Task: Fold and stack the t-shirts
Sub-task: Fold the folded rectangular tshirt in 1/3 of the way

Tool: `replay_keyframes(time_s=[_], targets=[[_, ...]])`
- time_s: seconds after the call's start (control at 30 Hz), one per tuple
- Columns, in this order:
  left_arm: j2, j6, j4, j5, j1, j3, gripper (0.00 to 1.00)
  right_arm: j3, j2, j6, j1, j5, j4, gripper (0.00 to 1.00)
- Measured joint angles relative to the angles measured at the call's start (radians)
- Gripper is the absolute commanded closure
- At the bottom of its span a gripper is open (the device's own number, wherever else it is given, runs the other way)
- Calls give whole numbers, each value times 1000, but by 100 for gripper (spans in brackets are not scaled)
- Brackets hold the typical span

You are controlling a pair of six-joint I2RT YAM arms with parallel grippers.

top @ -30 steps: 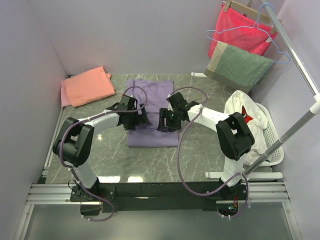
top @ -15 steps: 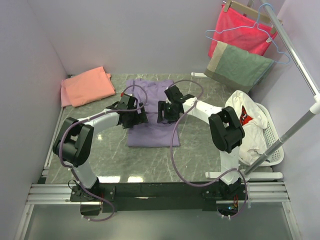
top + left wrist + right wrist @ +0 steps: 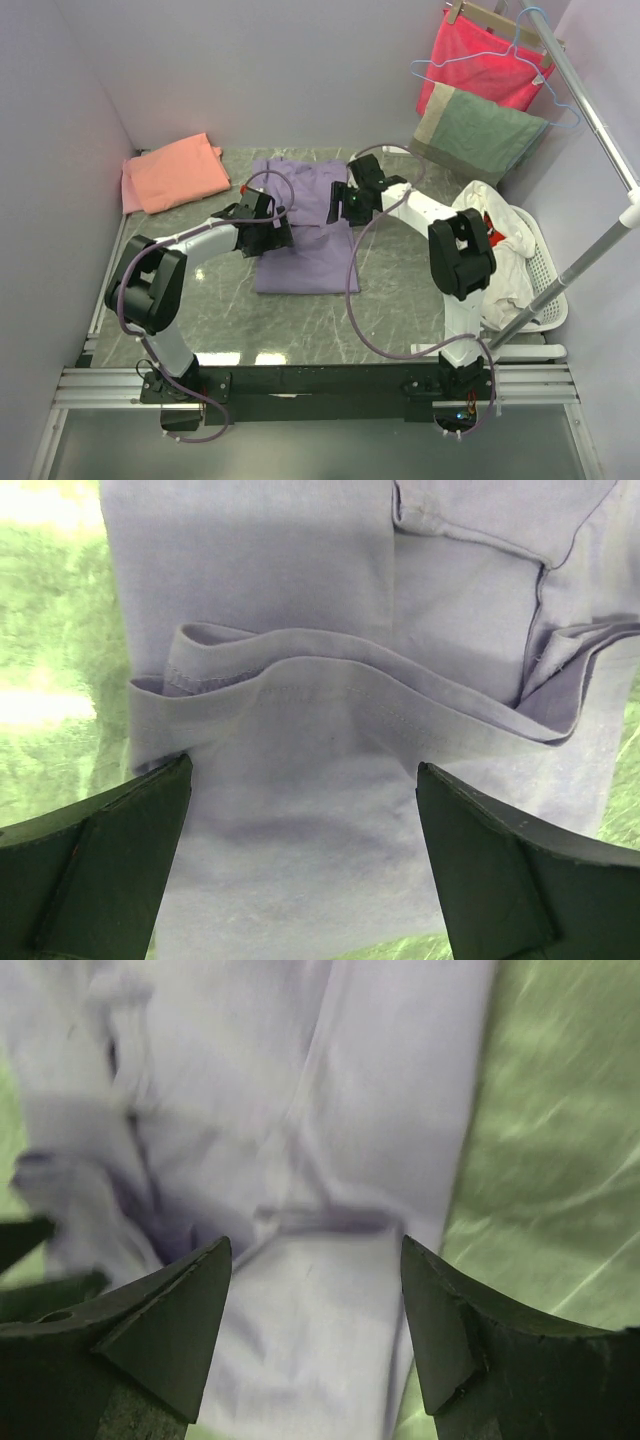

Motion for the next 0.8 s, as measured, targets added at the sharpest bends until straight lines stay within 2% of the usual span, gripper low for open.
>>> replay_keyframes(time_s=[0.2, 0.4, 0.57, 0.8], targets=[[-17, 2, 2, -13, 2, 0, 1, -153, -121, 20, 17, -99, 35, 25], [-9, 2, 4, -31, 3, 2, 1, -219, -139, 42, 50, -155, 81, 25], [14, 0, 27, -60, 11, -10, 1, -218, -97, 42, 55, -136, 94, 24], [-15, -37, 122, -117, 37, -100, 1, -188, -41, 42, 46, -52, 93, 24]])
